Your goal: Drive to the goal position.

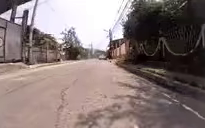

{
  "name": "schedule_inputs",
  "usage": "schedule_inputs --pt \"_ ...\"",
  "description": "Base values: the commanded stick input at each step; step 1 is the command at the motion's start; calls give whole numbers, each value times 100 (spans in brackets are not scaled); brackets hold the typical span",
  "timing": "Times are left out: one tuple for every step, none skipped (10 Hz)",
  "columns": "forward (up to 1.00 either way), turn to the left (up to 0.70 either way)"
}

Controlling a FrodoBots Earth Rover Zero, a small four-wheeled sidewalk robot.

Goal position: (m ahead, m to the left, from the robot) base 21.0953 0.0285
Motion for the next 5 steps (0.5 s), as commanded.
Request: schedule_inputs --pt "70 0" --pt "70 0" --pt "70 0" --pt "70 0" --pt "70 0"
